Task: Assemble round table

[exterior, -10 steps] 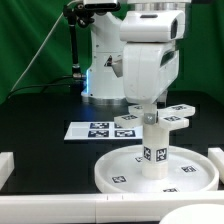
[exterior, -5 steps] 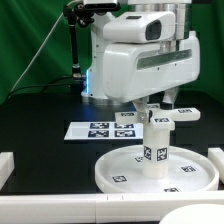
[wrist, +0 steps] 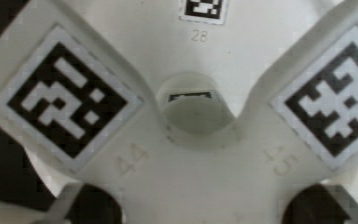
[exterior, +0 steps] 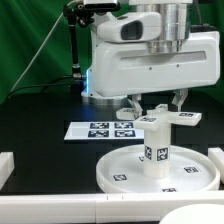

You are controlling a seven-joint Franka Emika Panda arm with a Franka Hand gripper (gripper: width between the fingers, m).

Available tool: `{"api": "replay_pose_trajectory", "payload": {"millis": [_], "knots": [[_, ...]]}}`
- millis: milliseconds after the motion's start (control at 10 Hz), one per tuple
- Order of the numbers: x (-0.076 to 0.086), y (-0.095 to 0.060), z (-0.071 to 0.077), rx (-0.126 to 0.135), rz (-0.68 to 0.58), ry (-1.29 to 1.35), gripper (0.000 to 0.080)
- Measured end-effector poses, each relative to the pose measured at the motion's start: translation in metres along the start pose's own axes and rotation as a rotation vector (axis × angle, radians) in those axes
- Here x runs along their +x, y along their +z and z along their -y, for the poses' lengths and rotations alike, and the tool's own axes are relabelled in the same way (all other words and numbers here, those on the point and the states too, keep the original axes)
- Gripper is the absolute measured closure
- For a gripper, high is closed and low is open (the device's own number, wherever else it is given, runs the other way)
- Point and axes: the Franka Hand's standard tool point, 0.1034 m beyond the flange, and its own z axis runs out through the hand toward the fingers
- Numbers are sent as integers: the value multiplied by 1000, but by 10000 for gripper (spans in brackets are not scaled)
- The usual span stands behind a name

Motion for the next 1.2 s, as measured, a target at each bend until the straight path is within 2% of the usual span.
{"api": "replay_pose_trajectory", "payload": {"millis": [500,900,1200], "knots": [[-1,0,4,30,-2,573,357],[-1,1,4,38,2,823,357],[-2,1,4,71,-5,1192,357]]}}
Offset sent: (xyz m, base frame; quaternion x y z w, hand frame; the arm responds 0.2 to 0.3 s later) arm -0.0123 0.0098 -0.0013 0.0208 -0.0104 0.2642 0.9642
